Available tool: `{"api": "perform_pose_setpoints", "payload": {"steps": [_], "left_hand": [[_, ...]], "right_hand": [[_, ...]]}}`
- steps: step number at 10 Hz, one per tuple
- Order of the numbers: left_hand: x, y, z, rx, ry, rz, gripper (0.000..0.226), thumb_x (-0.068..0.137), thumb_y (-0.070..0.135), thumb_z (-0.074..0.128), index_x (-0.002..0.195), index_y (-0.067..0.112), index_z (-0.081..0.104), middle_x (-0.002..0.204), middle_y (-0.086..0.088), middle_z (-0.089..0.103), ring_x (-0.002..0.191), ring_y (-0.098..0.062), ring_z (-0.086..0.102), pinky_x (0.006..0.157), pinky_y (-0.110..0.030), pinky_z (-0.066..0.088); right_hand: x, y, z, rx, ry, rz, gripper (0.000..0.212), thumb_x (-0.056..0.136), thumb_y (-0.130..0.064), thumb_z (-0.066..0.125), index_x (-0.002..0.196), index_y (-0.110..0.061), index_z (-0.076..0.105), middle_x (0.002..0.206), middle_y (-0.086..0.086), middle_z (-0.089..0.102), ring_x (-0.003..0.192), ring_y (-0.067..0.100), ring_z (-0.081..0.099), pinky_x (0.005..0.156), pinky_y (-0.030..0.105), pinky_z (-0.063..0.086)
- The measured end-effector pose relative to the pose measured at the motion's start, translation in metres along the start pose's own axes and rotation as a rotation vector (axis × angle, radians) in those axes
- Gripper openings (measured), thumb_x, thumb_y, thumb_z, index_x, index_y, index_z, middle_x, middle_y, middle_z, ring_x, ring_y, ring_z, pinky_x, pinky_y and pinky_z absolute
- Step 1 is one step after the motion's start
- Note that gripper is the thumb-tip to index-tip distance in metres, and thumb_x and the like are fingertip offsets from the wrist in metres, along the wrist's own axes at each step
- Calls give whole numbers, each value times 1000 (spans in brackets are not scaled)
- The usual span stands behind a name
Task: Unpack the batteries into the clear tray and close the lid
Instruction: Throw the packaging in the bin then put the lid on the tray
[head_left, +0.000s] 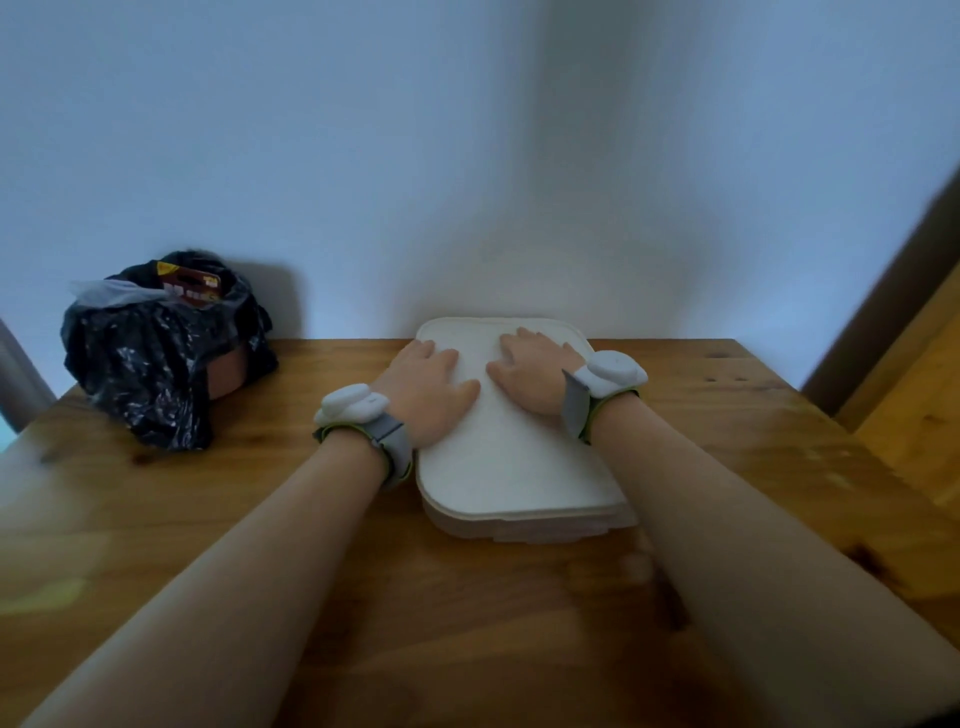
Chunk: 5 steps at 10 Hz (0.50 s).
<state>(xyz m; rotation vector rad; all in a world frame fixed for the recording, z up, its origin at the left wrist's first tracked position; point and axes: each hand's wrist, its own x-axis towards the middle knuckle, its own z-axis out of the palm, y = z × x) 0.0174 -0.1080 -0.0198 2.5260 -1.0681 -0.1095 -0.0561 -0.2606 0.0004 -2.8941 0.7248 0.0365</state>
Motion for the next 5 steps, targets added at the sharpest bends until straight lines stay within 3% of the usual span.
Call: {"api": "perform_pose_setpoints", "payload": {"steps": [1,2,3,4,5], "left_hand": [[-13,-3,-15,-82,14,34,43,100,34,46,139,20,54,147,-1,48,137,-21,41,110,-29,29],[-24,-8,-29,-170,-23,26,33,99,31,48,128,28,63,135,1,58,122,-18,54,94,-26,40],[-37,-12,-42,-333,55,81,25,97,26,53,113,31,71,115,6,67,105,-11,61,89,-24,43],[-44,-9,-49,-463,98,125,21,96,23,56,108,28,74,107,14,69,103,-2,61,95,-24,43],[-56,1,-63,-688,24,197,22,100,24,53,104,21,74,94,4,77,90,-9,72,90,-33,56]], "right_hand": [[-19,-1,-11,51,-30,-29,54,110,-34,42,159,-13,35,166,11,36,154,29,33,125,41,25],[-30,1,-12,167,-4,-47,54,108,-28,48,160,-17,38,165,7,41,151,26,39,120,33,28],[-44,1,-12,293,97,-77,46,106,-29,53,152,-21,51,156,4,53,142,23,49,113,29,34],[-55,-3,-7,418,183,-103,38,104,-32,56,141,-25,60,143,1,63,131,19,58,106,28,41],[-74,-10,-5,660,227,-163,30,103,-31,58,130,-24,67,125,-4,70,115,12,64,96,28,51]]}}
